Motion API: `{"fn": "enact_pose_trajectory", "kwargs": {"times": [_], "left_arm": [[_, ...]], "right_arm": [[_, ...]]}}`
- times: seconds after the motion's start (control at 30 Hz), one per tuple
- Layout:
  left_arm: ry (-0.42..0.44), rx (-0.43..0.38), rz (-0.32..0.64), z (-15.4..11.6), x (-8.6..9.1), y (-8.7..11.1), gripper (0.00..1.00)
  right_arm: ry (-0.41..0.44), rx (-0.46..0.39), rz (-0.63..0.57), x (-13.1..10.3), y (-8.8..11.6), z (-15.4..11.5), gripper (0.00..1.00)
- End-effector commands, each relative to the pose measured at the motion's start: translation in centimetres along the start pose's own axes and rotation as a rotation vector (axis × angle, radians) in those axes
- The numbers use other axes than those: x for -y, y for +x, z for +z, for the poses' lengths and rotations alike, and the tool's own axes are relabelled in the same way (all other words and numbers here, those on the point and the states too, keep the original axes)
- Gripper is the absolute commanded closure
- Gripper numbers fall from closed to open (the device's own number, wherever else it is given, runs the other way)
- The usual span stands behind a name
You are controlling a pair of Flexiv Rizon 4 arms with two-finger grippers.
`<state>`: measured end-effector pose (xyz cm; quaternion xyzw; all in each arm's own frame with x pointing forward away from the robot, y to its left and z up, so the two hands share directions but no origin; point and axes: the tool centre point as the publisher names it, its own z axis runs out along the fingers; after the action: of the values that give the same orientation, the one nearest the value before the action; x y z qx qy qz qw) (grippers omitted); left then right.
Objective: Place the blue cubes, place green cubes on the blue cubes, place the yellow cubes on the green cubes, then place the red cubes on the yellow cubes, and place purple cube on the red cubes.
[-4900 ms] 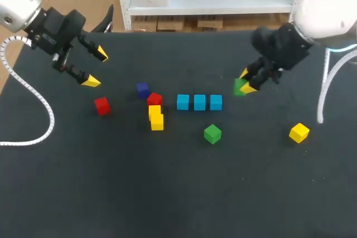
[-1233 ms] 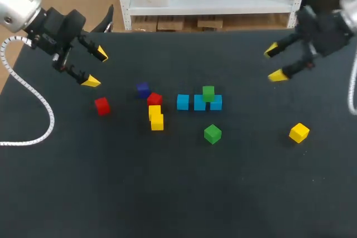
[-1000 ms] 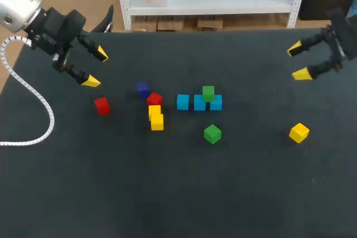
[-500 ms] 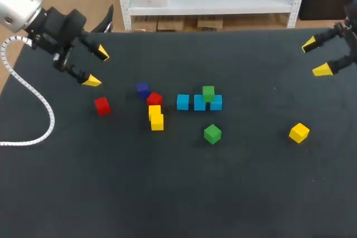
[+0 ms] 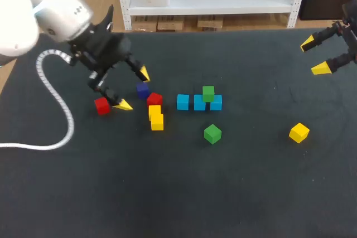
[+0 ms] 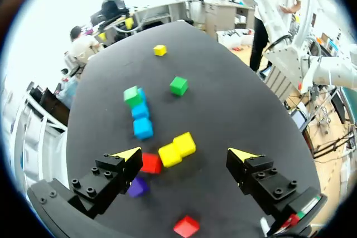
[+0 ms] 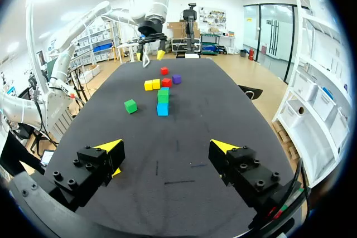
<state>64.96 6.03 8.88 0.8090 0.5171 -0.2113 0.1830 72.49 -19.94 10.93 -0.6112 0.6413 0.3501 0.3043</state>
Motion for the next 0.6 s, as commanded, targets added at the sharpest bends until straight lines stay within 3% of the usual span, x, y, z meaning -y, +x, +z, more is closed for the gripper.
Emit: {"fn": "enact_pose_trajectory", "kwargs": {"times": [0.03, 0.33, 0.6], "left_arm": [[0.056, -0.099, 0.038, 1.2, -1.0, -2.6, 0.00], [0.190, -0.142, 0.241, 5.7, -2.0, -7.8, 0.00], [0.238, -0.131, 0.272, 9.6, -1.5, -9.5, 0.00]], "right_arm": [[0.001, 0.002, -0.001, 0.0, 0.0, 0.0, 0.00], [0.001, 0.002, -0.001, 0.0, 0.0, 0.0, 0.00], [0.001, 0.002, -0.001, 0.0, 0.0, 0.0, 0.00]]}}
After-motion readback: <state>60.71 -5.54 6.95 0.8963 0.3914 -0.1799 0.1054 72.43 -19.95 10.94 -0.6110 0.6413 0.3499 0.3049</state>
